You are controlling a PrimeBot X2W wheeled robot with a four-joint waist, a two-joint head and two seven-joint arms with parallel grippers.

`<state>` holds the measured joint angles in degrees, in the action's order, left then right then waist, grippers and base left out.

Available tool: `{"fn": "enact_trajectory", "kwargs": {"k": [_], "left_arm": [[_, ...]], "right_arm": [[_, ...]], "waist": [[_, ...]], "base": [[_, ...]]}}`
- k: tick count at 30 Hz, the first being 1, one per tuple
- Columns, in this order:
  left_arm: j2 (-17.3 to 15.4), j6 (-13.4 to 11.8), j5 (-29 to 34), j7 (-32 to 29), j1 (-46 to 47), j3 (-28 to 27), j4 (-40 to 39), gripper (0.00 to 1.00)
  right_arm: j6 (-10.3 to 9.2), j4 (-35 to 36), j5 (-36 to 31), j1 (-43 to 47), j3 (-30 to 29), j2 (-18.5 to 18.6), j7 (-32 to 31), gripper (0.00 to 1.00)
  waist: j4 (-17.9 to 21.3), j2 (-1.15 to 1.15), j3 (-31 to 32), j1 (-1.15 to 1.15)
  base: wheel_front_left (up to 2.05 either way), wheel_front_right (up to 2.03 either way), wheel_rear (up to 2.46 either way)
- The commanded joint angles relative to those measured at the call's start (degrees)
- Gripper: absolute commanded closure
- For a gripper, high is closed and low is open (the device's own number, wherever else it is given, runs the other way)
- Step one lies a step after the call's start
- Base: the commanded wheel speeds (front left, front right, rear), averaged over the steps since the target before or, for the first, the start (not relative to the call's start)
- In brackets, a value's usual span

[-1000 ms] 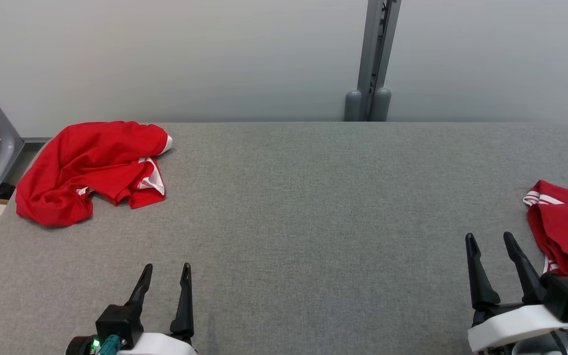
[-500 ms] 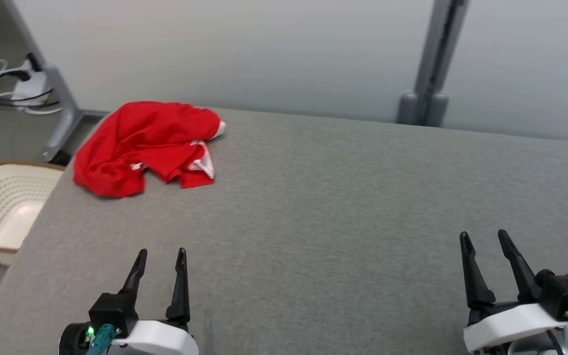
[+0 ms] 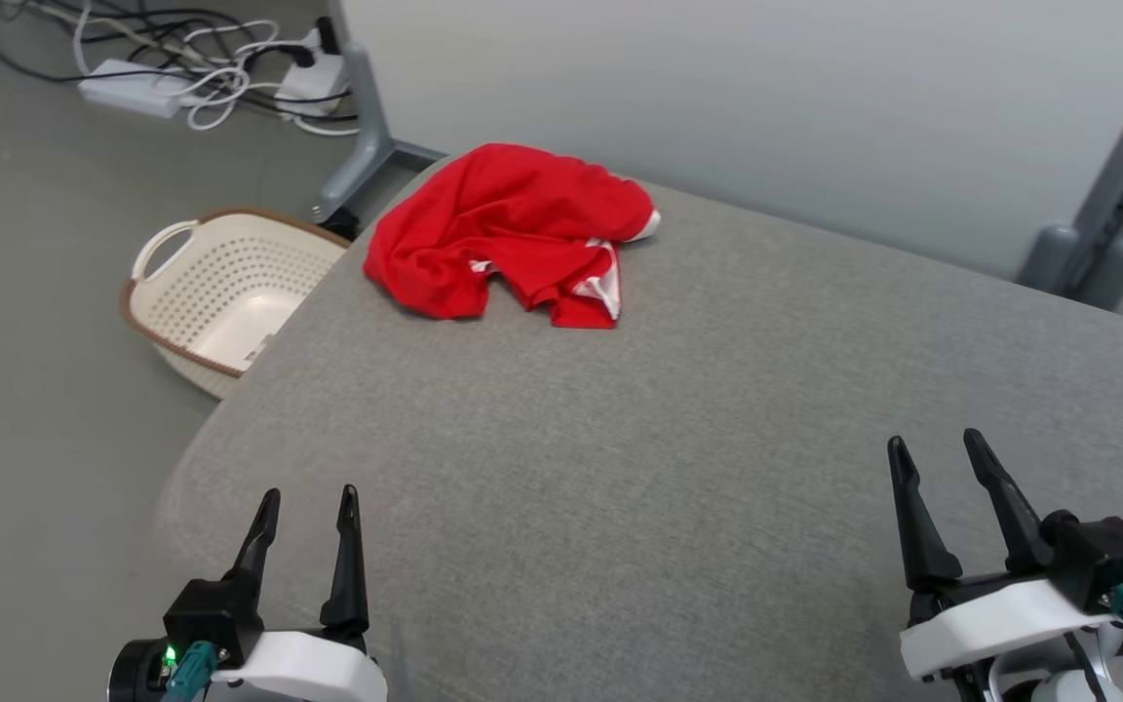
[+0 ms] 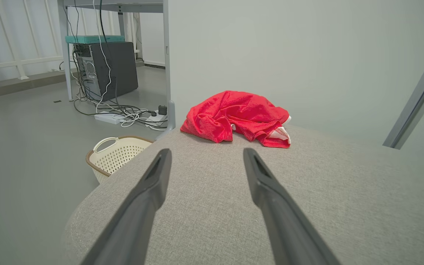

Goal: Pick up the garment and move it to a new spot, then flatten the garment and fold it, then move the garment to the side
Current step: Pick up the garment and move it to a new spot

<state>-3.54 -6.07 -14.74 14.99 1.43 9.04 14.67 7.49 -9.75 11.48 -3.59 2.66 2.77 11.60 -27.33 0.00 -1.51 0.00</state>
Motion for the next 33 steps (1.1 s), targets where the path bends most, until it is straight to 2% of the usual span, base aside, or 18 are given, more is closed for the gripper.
{"fn": "enact_trajectory", "kwargs": {"k": [1, 7, 16, 22, 28, 33], "left_arm": [[-0.09, 0.28, 0.26, 0.26, -0.08, -0.36, -0.43, 0.00], [0.14, 0.11, 0.19, 0.26, -0.34, -0.99, -1.25, 0.00], [0.07, 1.13, 1.30, 0.26, 5.36, -0.83, -1.73, 0.00], [-4.23, 3.24, 2.94, -0.45, 17.87, -2.09, 0.18, 0.00], [-10.83, 6.44, 3.10, -6.38, 33.98, -3.68, 7.22, 0.00], [-14.92, 8.90, 2.38, -12.36, 45.63, -4.09, 15.77, 0.00]], "right_arm": [[0.01, 0.48, -0.23, -0.71, 0.03, 0.28, -0.34, 0.00], [0.01, 0.93, -0.73, -2.09, 0.70, 0.28, -0.46, 0.00], [0.01, 2.28, -2.25, -4.78, 0.85, 0.29, -1.55, 0.00], [0.01, 4.13, -4.27, -7.54, 1.05, 0.29, -2.70, 0.00], [0.01, 6.16, -5.83, -10.27, 2.07, 0.28, -3.35, 0.00], [0.01, 8.11, -6.80, -12.14, 2.63, 0.28, -3.81, 0.00]], "waist": [[-2.41, 0.00, -1.17, 0.00], [-2.60, 0.00, -3.40, 0.00], [0.91, 0.00, -8.27, 0.00], [5.73, 0.00, -13.47, 0.00], [11.96, 0.00, -18.75, 0.00], [17.06, 0.00, -22.96, 0.00]], "base": [[0.00, 0.00, 0.00], [0.00, 0.00, 0.00], [0.00, 0.00, 0.00], [0.00, 0.00, 0.00], [0.00, 0.00, 0.00], [0.00, 0.00, 0.00]]}}
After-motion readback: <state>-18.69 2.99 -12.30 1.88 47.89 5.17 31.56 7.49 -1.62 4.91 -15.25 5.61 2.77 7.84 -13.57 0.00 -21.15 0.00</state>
